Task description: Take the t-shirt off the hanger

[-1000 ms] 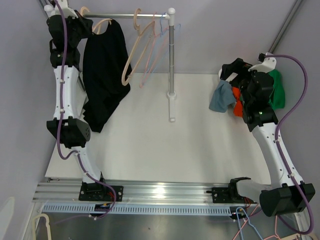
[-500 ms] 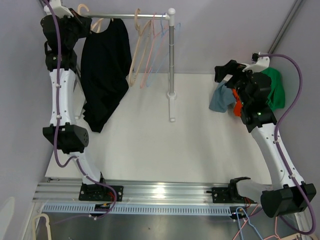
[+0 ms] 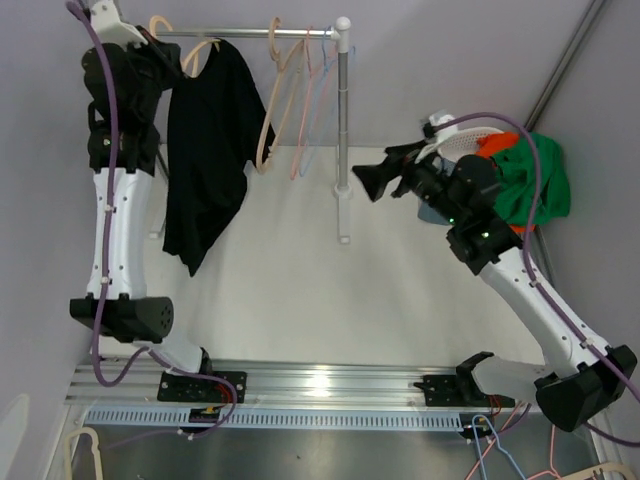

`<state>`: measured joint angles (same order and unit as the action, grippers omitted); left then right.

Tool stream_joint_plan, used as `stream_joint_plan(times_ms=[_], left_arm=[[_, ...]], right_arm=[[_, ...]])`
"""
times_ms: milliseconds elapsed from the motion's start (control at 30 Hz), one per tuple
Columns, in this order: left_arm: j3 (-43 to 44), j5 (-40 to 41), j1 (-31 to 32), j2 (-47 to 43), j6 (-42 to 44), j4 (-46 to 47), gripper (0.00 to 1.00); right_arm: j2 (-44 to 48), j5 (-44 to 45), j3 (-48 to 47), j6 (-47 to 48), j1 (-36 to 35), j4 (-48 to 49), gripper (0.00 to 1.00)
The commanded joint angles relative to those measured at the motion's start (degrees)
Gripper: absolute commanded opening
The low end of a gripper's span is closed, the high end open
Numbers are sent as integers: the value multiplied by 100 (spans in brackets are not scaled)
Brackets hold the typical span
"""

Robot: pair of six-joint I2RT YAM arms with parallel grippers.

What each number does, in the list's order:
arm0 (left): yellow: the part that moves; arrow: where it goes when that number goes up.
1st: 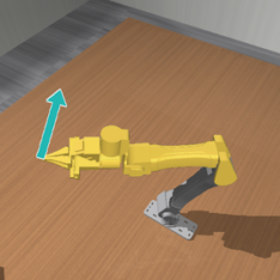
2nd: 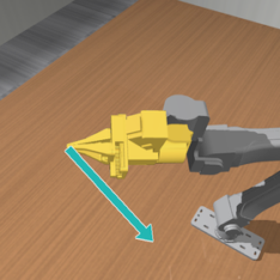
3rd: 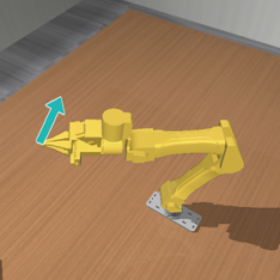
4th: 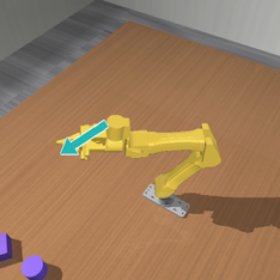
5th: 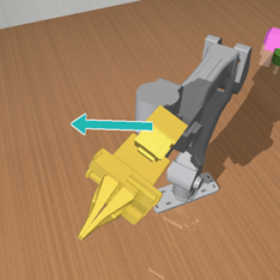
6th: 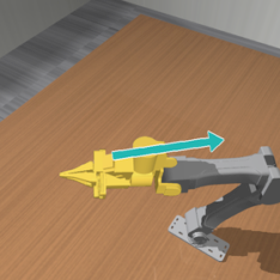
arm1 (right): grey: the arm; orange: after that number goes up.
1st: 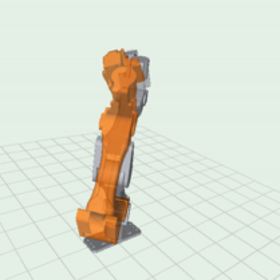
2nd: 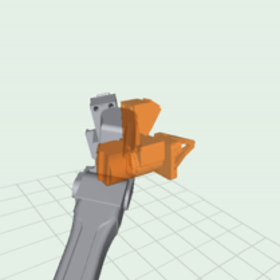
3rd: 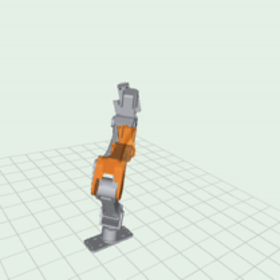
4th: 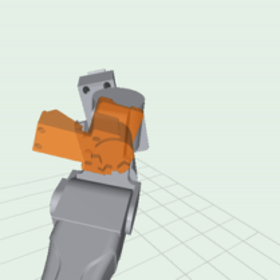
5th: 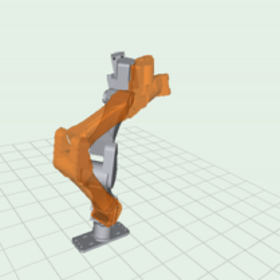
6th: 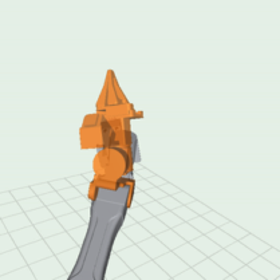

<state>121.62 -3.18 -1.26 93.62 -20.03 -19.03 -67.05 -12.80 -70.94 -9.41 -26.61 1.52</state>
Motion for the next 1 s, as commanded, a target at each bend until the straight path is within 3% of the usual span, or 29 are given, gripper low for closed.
stream_joint_plan(times_ms=[0,200,433,633,967], left_arm=[[-593,1468,634,-862,193,364,1],[-1561,2154,1215,-1741,-246,171,1],[-2467,2489,1672,-2506,-177,321,0],[-2626,2586,1795,-2700,-212,-13,1],[-2749,2638,1919,-2823,-159,-197,1]], right_arm=[[-247,-636,-183,737,-861,454,99],[-994,-681,-474,643,-2284,1104,100],[-1820,-601,-727,221,-3261,2246,99],[-2532,-522,-1282,168,-3824,2441,99],[-2937,-452,-1651,-61,-4141,2573,99]])
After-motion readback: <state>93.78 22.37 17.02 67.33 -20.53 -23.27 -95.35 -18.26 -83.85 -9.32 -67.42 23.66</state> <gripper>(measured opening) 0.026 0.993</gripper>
